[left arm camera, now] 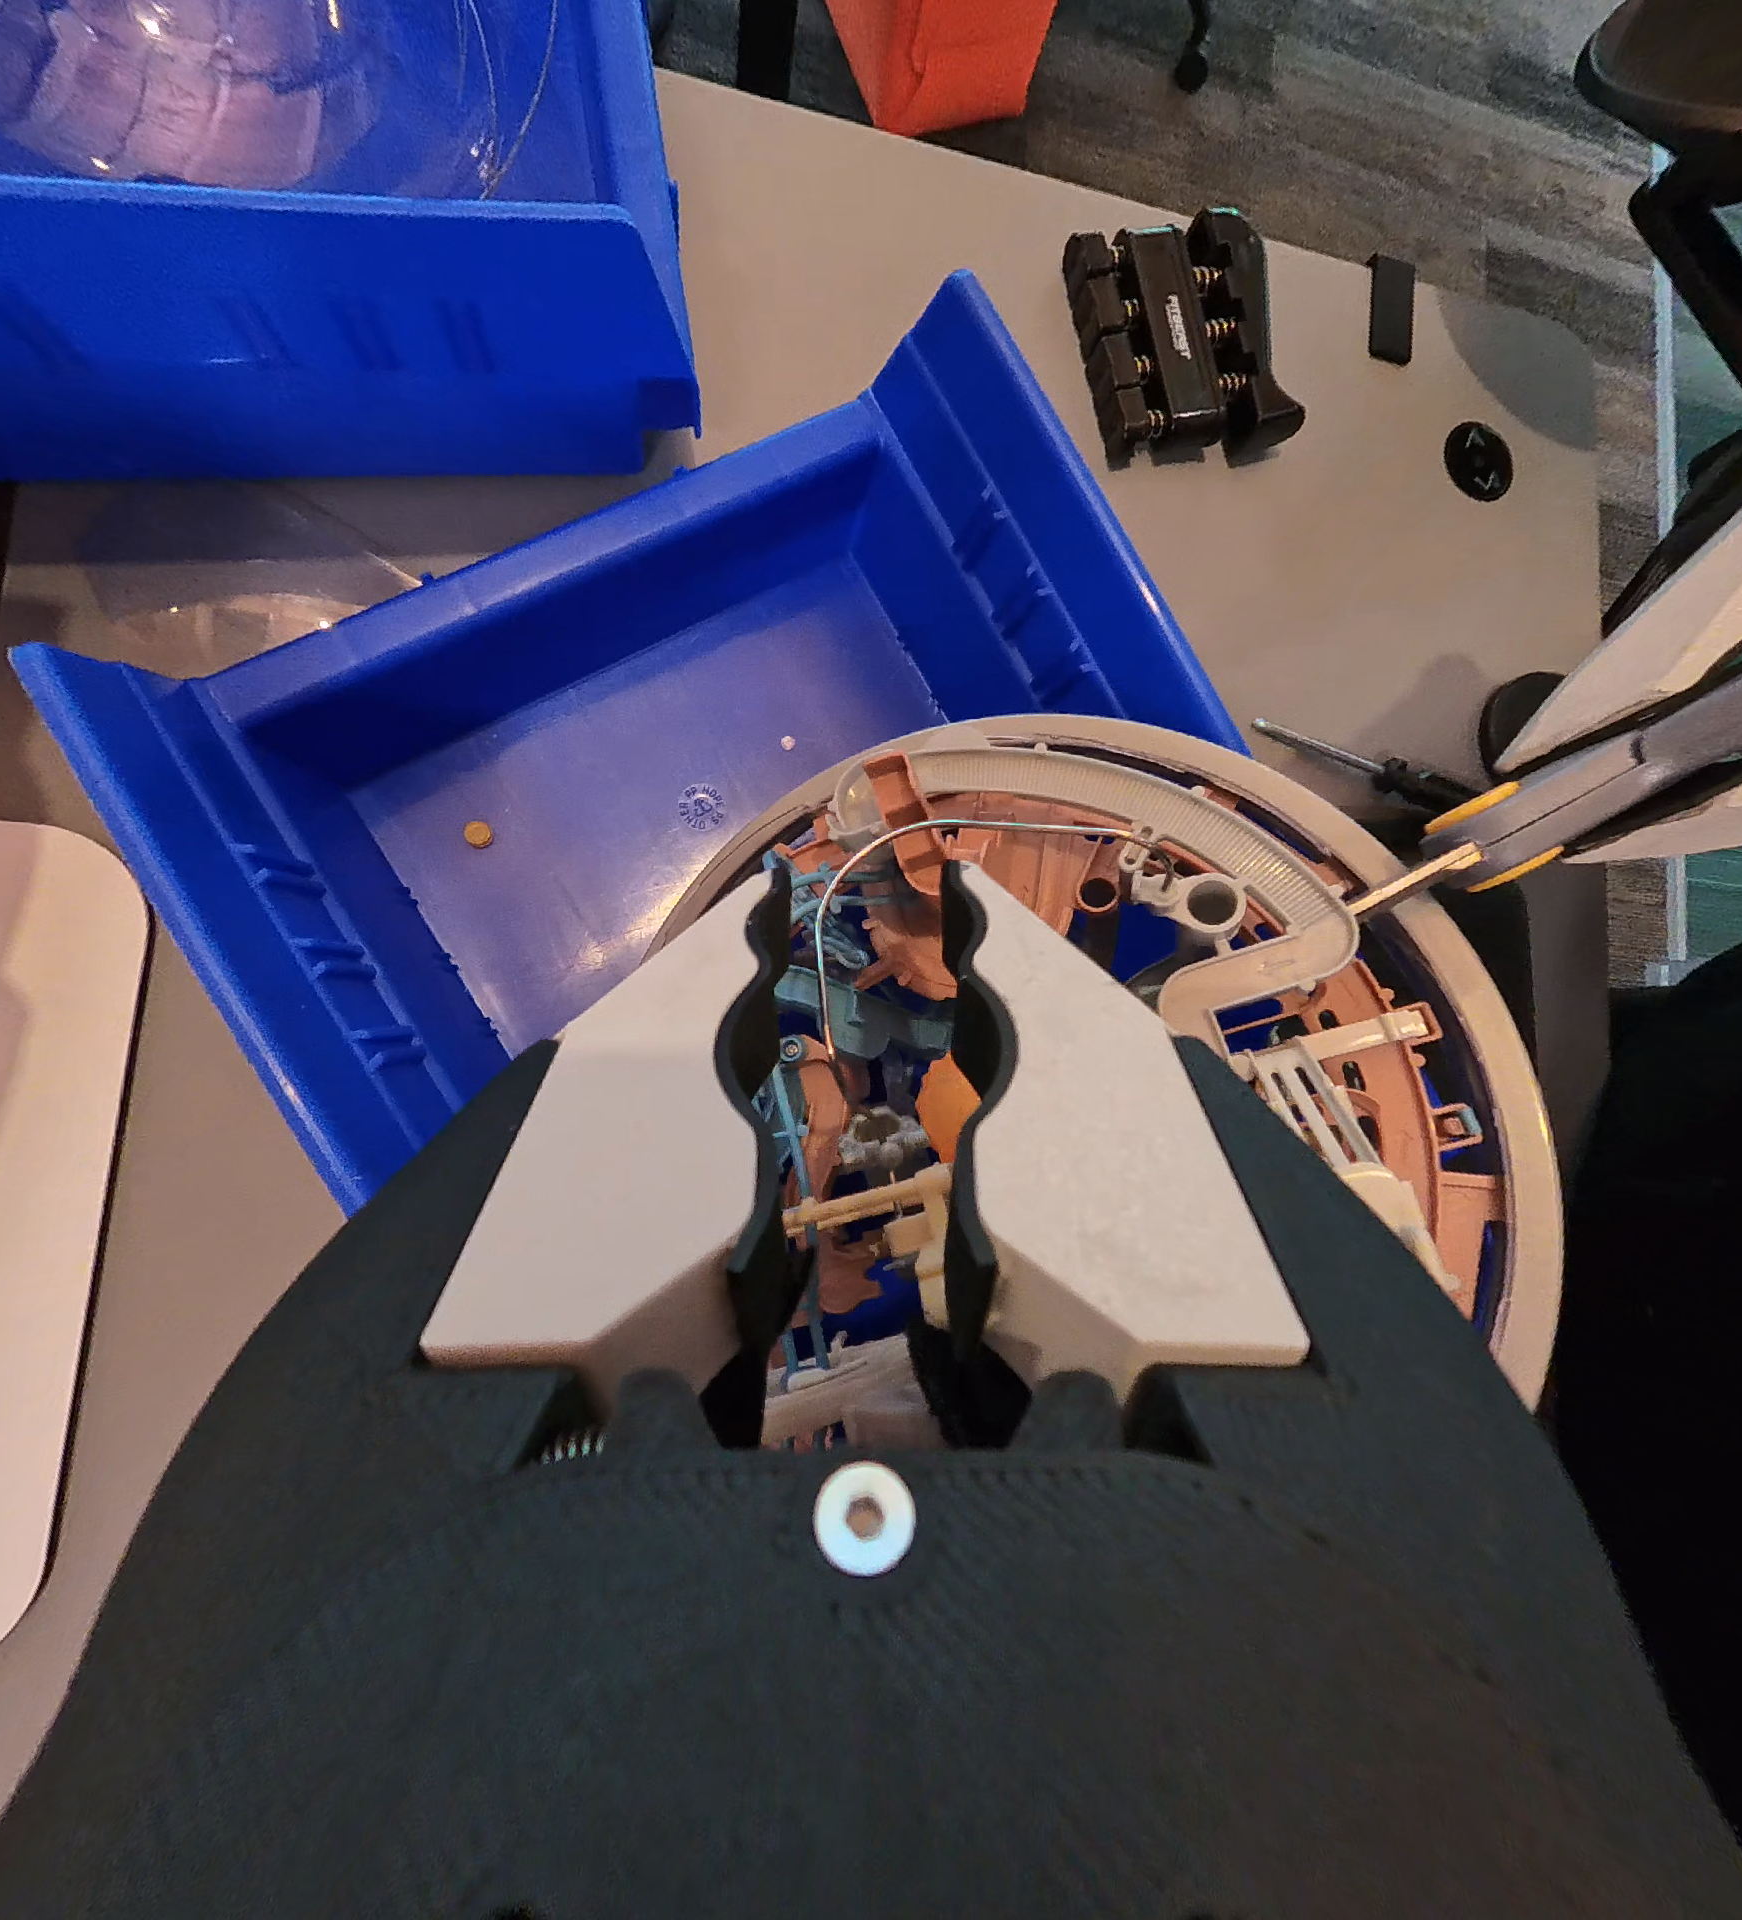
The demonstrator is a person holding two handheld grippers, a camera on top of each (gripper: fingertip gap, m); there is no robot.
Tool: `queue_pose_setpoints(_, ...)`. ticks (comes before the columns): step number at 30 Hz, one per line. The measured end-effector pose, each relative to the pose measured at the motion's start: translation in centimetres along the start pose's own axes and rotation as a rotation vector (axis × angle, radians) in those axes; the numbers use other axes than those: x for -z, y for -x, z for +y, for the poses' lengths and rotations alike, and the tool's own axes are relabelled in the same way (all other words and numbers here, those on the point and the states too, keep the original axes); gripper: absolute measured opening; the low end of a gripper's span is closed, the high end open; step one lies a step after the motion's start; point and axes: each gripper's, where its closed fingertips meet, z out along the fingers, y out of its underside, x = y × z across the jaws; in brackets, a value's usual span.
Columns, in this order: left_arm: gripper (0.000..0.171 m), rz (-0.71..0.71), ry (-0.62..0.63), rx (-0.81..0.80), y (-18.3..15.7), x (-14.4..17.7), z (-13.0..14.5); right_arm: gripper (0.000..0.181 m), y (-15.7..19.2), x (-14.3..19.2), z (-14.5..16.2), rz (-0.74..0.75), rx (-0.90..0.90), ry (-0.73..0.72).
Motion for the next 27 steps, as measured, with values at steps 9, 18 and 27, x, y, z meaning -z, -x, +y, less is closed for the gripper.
queue_pose_setpoints(9, 0.024, 0.033, -0.172, 0.048, 0.1, 0.4, -1.0, 0.014, 0.3, -0.8, 0.7, 0.085, 0.032, -0.099)
queue_pose_setpoints(18, 0.026, 0.044, -0.232, 0.075, 0.1, 0.3, -1.3, 0.014, 0.3, -1.4, 1.6, 0.226, 0.111, -0.161)
queue_pose_setpoints(27, 0.025, 0.042, -0.237, 0.078, 0.1, 0.8, -1.2, 0.013, 0.4, -1.4, 1.3, 0.186, 0.019, -0.197)
